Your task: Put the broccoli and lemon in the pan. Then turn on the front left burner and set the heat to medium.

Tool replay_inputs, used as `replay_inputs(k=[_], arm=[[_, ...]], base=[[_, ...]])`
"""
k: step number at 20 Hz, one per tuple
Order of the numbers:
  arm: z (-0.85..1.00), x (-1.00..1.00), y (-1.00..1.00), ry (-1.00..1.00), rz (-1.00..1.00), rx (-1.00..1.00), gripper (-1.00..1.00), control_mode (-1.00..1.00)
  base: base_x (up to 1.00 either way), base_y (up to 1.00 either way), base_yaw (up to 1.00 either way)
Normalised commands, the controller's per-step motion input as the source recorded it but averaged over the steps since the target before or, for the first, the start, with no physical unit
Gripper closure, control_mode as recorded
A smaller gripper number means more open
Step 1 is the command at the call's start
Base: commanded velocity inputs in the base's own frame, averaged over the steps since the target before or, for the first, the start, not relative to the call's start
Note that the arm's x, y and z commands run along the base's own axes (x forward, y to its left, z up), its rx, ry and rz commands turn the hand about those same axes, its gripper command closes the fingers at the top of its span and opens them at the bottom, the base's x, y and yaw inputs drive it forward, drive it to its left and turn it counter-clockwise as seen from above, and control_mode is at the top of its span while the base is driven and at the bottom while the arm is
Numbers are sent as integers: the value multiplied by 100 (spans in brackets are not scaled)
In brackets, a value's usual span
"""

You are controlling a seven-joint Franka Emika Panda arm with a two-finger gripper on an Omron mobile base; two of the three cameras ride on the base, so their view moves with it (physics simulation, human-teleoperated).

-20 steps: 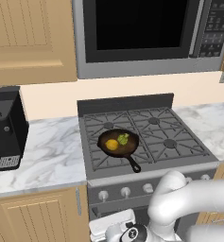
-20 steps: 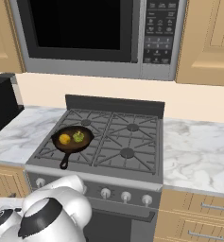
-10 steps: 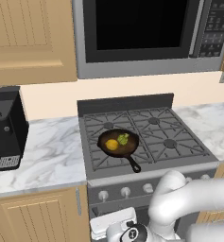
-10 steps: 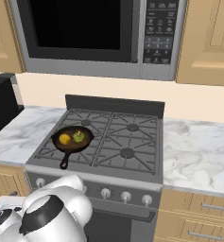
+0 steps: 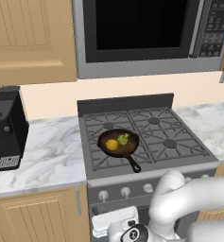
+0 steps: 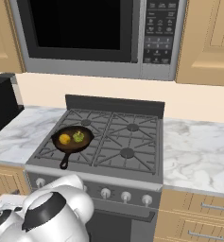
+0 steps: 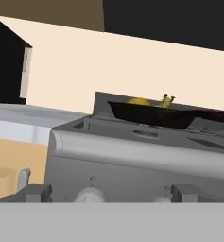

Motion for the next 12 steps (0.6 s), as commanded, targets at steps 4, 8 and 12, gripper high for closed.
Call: replay_inputs(k=[4, 8, 12], arm=[[0, 26, -22, -2, 0, 21, -100, -100], [0, 31, -17, 0, 0, 20, -100, -100], [0, 36, -18, 0, 0, 20, -100, -100]], base=[[0, 0, 0], [0, 0, 0], [0, 0, 0]])
